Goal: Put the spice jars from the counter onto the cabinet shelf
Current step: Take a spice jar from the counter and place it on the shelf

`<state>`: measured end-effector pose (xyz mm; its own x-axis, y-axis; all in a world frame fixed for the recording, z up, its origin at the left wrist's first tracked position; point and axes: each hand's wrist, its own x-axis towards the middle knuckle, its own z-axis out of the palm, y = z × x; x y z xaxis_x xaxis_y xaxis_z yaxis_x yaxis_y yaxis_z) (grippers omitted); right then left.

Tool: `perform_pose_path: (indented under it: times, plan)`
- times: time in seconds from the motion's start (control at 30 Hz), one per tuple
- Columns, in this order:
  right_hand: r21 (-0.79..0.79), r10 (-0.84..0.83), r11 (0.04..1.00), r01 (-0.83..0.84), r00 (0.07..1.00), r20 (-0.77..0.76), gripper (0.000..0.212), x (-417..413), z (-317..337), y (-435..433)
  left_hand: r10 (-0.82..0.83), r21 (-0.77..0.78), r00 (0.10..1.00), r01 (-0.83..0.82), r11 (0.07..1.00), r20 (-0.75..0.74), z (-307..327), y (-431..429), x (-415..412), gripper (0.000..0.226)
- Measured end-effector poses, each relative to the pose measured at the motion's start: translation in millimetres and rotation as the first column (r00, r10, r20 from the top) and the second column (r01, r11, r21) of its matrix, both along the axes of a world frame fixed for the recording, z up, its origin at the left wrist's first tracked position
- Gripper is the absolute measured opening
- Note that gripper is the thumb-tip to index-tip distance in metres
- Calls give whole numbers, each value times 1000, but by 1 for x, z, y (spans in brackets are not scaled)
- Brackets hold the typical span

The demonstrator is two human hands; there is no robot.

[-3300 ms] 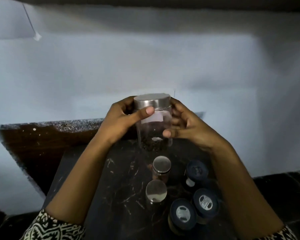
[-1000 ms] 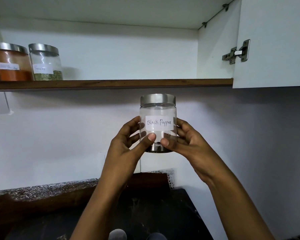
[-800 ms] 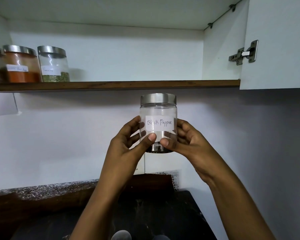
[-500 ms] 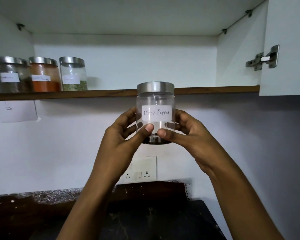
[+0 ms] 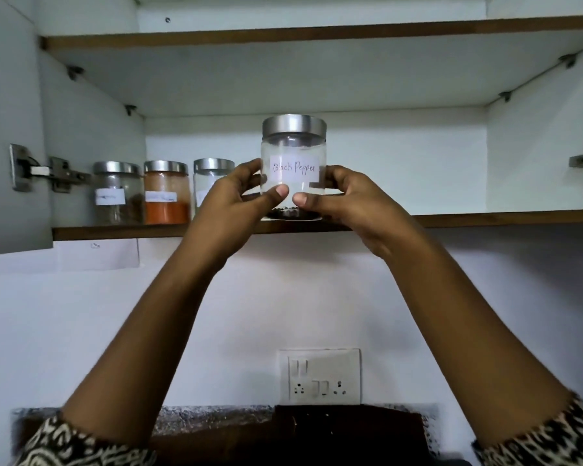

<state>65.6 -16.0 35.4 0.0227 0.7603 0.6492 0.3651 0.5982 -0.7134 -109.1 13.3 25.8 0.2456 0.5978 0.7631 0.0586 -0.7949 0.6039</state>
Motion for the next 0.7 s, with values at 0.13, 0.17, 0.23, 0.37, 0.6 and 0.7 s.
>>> perform_pose_path:
  times: [0.13, 0.17, 0.23, 0.37, 0.6, 0.7]
  plan:
    - [-56, -11, 998, 13, 999, 34, 96, -11, 15, 39, 163, -9, 981, -165, 986, -102, 15, 36, -10, 53]
    - [-75, -15, 997, 18, 999, 39, 94, -12, 16, 48, 182, -17, 976, -186, 982, -121, 17, 43, -11, 50]
    - [-116, -23, 993, 27, 999, 37, 89, -17, 18, 63, 202, -43, 966, -212, 976, -161, 21, 57, -12, 45]
    - [-180, -55, 982, 62, 998, 43, 74, -25, 24, 80, 222, -79, 946, -247, 966, -235, 27, 82, -14, 41]
    - [-253, -159, 946, 204, 969, 187, 47, -34, 38, 98, 351, -59, 882, -387, 920, -313, 35, 102, -14, 32]
    - [-324, -122, 929, 180, 974, 192, 47, -36, 44, 107, 399, -60, 852, -443, 895, -339, 39, 109, -11, 35]
